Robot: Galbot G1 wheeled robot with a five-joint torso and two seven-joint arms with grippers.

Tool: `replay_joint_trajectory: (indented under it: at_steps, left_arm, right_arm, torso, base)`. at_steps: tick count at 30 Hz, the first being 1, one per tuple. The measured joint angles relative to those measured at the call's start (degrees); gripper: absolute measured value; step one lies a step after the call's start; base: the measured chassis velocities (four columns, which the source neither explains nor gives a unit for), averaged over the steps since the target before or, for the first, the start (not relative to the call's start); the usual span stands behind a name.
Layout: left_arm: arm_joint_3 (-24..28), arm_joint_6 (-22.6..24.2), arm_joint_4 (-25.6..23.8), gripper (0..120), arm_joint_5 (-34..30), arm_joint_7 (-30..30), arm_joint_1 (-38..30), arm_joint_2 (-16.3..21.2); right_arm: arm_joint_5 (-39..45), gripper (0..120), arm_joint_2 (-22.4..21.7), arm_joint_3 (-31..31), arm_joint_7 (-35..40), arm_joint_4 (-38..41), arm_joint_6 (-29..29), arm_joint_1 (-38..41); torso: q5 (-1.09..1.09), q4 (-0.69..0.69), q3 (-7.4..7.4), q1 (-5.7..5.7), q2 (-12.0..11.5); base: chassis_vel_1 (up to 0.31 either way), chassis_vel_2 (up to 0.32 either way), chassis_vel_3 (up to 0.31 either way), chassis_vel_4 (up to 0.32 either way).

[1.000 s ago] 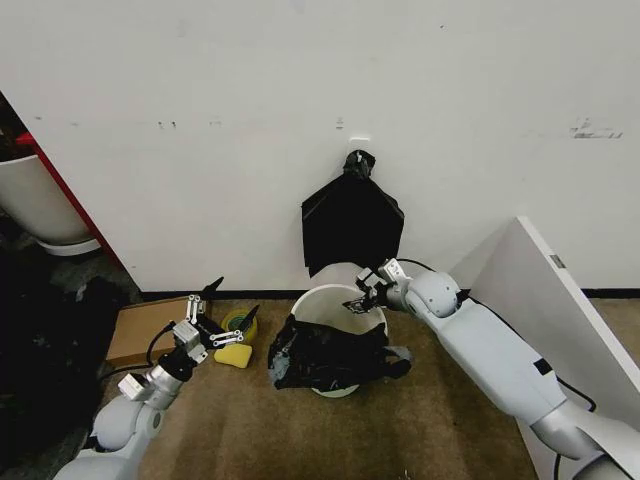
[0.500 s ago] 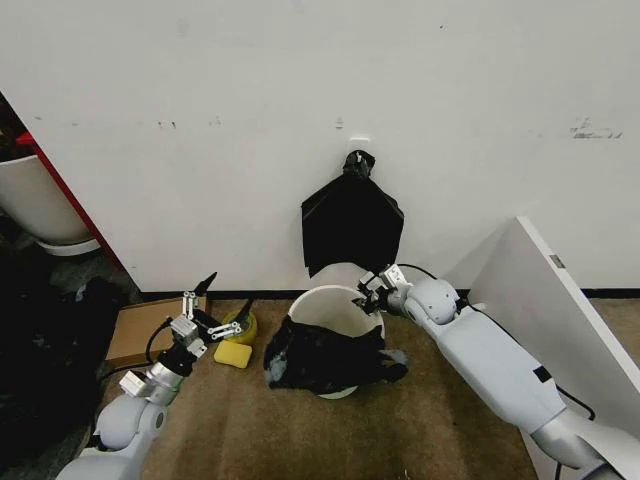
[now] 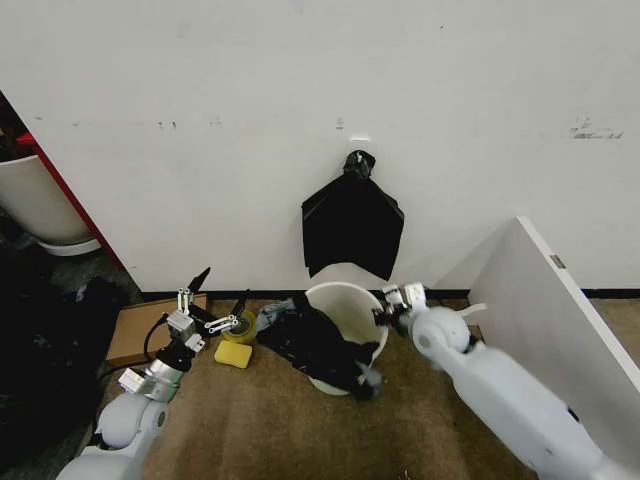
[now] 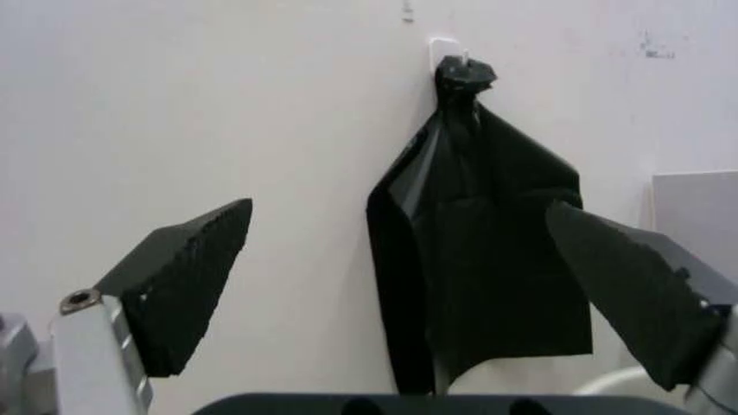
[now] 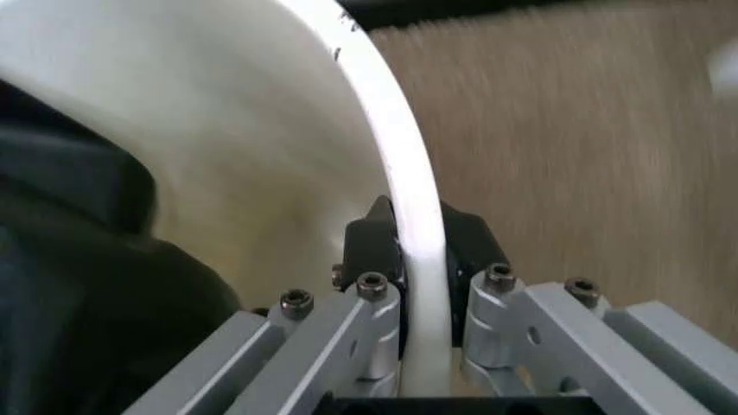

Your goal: Place the garbage bag over the trash bin.

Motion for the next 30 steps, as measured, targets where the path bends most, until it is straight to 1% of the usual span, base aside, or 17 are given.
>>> replay_joint_trajectory:
  at_steps: [1, 2, 3, 4, 5, 6, 7, 8, 9, 10, 12, 13, 14, 17, 21, 24, 30]
  left_arm:
    - [0.05, -0.01, 0.02, 100, 0.03, 0.01, 0.0, -0.02]
    - [0.5, -0.21, 0.3, 100, 0.4, 0.03, -0.02, -0.36]
    - [0.77, -0.3, 0.42, 100, 0.58, 0.07, -0.05, -0.59]
    - [0.92, -0.33, 0.45, 100, 0.65, 0.07, -0.09, -0.75]
    - [0.92, -0.33, 0.45, 100, 0.65, 0.07, -0.09, -0.75]
    - [1.24, -0.38, 0.44, 100, 0.77, 0.08, -0.18, -1.07]
    - [1.29, -0.38, 0.44, 100, 0.79, 0.08, -0.19, -1.11]
    - [1.6, -0.39, 0.39, 100, 0.9, 0.11, -0.22, -1.31]
    - [1.69, -0.39, 0.36, 100, 0.94, 0.12, -0.25, -1.37]
    - [1.71, -0.39, 0.34, 100, 0.95, 0.12, -0.26, -1.38]
    - [1.76, -0.4, 0.26, 100, 0.96, 0.12, -0.31, -1.41]
    - [1.76, -0.4, 0.26, 100, 0.96, 0.12, -0.31, -1.41]
    - [1.75, -0.41, 0.23, 100, 0.96, 0.12, -0.31, -1.32]
    - [1.44, -0.72, 0.26, 100, 0.89, 0.13, -0.13, -0.63]
    - [1.01, -1.15, 0.64, 100, 0.64, 0.13, -0.09, -0.16]
    - [0.85, -1.67, 1.11, 100, 0.2, 0.12, -0.17, 0.33]
    - [1.08, -2.07, 1.41, 100, -0.18, 0.15, -0.27, 1.0]
  right_arm:
    - [0.17, 3, 0.02, 0.1, 0.59, 0.43, 0.59, -0.5]
    - [0.25, 3, 0.69, 1.17, 4.47, 3.28, 5.23, -4.53]
    - [-0.83, 3, 1.59, 1.61, 6.12, 4.14, 7.89, -6.59]
    - [-1.74, 3, 2.29, 1.81, 6.95, 4.41, 9.52, -7.65]
    - [-1.74, 3, 2.29, 1.81, 6.95, 4.41, 9.52, -7.65]
    - [-3.57, 3, 4.08, 2.41, 8.43, 4.58, 12.82, -9.73]
    - [-3.88, 3, 4.49, 2.57, 8.65, 4.58, 13.5, -10.09]
    - [-4.93, 3, 6.49, 3.53, 9.51, 4.44, 16.47, -11.4]
    - [-5.27, 3, 7.53, 4.15, 9.79, 4.28, 17.62, -11.89]
    - [-5.3, 3, 7.68, 4.24, 9.82, 4.26, 17.77, -11.95]
    - [-5.82, 3, 9.89, 5.57, 10.13, 3.91, 19.66, -12.71]
    - [-5.82, 3, 9.89, 5.57, 10.13, 3.91, 19.66, -12.71]
    - [-6.12, 3, 11.69, 6.74, 10.17, 3.67, 20.99, -13.22]
    - [-7.24, 3, 14.4, 7.38, 10.17, 3.07, 22.8, -13.71]
    - [-7.27, 3, 16.15, 7.28, 11.02, 2.54, 22.9, -14.41]
    - [-9.86, 3, 17.88, 6.46, 11.01, 1.55, 23.41, -15.65]
    - [-12.6, 3, 19.23, 5.46, 11.39, 2.86, 23.76, -18.14]
  torso:
    - [0.0, 0.0, 0.0, 0.0, 0.0]
    - [-0.02, 0.01, 0.0, 0.0, 0.0]
    - [-0.02, 0.01, 0.0, 0.0, 0.0]
    - [-0.01, 0.01, 0.0, 0.0, 0.0]
    - [-0.01, 0.01, 0.0, 0.0, 0.0]
    - [0.0, 0.01, 0.0, 0.0, 0.0]
    - [0.0, 0.01, 0.0, 0.0, 0.0]
    - [-0.01, 0.01, 0.0, 0.0, 0.0]
    - [-0.01, 0.02, 0.0, 0.0, 0.0]
    - [-0.01, 0.02, 0.0, 0.0, 0.0]
    - [0.0, 0.02, 0.0, 0.0, 0.0]
    - [0.0, 0.02, 0.0, 0.0, 0.0]
    - [-0.01, 0.02, 0.0, 0.0, 0.0]
    - [-0.01, 0.03, 0.0, 0.0, 0.0]
    - [-0.02, 0.03, 0.0, 0.01, 0.0]
    - [-0.04, 0.01, -0.01, 0.0, 0.01]
    - [-0.03, 0.01, 0.0, 0.0, 0.01]
  base:
    - [0.0, 0.0, 0.0, 0.0]
    - [0.0, 0.0, 0.0, 0.0]
    - [0.0, 0.0, 0.0, 0.0]
    - [0.0, 0.0, 0.0, 0.0]
    - [0.0, 0.0, 0.0, 0.0]
    - [0.0, 0.0, 0.0, 0.0]
    - [0.0, 0.0, 0.0, 0.0]
    - [0.0, 0.0, 0.0, 0.0]
    - [0.0, 0.0, 0.0, 0.0]
    - [0.0, 0.0, 0.0, 0.0]
    - [0.0, 0.0, 0.0, 0.0]
    - [0.0, 0.0, 0.0, 0.0]
    - [0.0, 0.0, 0.0, 0.0]
    - [0.0, 0.0, 0.0, 0.0]
    - [0.0, 0.0, 0.0, 0.0]
    - [0.0, 0.0, 0.0, 0.0]
    - [0.0, 0.0, 0.0, 0.0]
